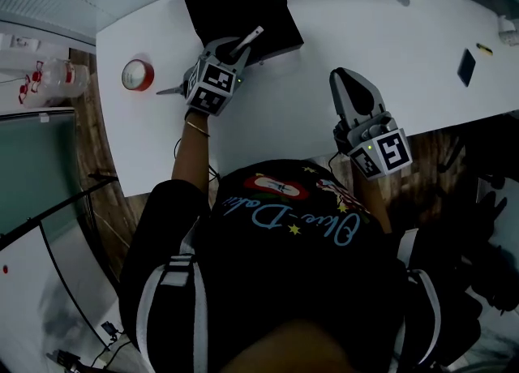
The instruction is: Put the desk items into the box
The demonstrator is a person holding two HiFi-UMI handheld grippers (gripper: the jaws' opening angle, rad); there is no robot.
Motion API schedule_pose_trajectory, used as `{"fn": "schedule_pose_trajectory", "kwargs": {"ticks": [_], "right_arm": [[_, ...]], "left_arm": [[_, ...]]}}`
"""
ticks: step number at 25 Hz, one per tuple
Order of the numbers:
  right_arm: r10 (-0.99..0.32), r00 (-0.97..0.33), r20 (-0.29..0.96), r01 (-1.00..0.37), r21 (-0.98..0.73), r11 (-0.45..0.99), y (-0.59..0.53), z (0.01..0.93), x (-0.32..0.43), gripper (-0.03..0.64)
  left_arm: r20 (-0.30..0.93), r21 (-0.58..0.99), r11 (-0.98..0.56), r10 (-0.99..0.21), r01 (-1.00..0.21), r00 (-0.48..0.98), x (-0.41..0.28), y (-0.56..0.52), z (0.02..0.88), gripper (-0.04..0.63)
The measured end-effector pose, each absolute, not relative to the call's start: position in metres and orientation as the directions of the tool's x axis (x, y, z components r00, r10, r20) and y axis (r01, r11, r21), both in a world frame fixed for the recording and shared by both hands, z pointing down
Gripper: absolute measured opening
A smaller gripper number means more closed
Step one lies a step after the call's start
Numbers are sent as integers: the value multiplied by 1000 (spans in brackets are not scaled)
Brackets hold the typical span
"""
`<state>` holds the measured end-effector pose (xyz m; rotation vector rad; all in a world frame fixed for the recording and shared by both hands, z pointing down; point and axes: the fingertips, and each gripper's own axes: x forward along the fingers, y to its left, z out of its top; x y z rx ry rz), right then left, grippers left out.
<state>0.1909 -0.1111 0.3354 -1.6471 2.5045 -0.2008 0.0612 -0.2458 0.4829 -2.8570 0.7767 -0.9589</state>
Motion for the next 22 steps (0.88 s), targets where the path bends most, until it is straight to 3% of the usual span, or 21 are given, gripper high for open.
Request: {"fn": "schedule_pose_trajectory", "kwargs": {"ticks": [22], "right_arm": [[-945, -326, -13, -929, -178, 323, -99, 337, 194, 25]], "left_arm": [[618, -240, -919, -394, -314, 680, 77, -238, 502, 80]]}}
